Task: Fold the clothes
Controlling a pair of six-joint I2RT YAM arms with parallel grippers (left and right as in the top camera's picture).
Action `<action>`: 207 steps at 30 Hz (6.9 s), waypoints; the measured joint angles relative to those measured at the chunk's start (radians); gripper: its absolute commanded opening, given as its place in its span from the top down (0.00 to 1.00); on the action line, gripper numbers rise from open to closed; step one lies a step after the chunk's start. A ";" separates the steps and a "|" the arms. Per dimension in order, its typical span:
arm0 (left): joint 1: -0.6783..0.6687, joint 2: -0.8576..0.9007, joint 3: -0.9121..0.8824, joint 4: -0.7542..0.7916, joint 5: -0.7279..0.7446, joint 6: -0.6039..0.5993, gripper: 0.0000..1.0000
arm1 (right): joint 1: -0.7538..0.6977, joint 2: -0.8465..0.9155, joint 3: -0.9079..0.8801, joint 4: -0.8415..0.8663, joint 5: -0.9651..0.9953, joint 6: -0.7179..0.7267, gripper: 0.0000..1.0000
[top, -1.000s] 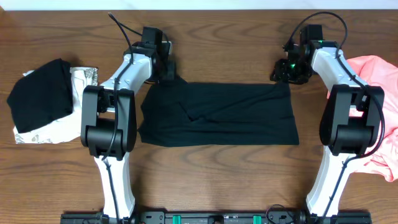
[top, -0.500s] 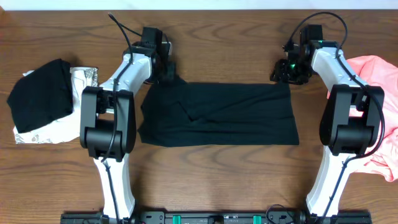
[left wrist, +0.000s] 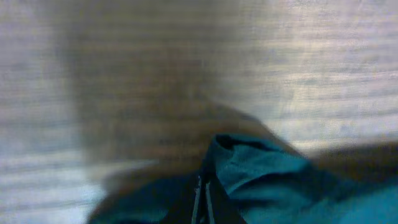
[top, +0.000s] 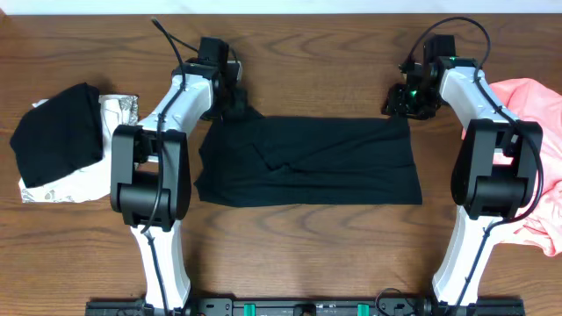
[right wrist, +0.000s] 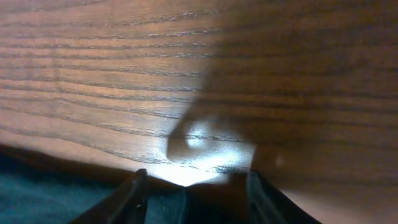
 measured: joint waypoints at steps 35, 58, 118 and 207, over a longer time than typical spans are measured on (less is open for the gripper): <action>-0.032 -0.038 -0.001 0.134 -0.073 0.167 0.28 | 0.000 0.000 0.000 -0.028 0.000 0.001 0.53; -0.077 0.053 0.003 0.156 -0.121 0.203 0.76 | 0.000 0.000 0.000 -0.031 -0.001 0.001 0.53; -0.077 -0.081 0.001 -0.233 -0.032 0.003 0.94 | -0.070 -0.007 0.000 -0.214 -0.085 0.002 0.97; -0.077 -0.081 0.001 -0.399 -0.035 -0.023 0.94 | -0.140 -0.126 0.013 -0.507 -0.026 -0.068 0.52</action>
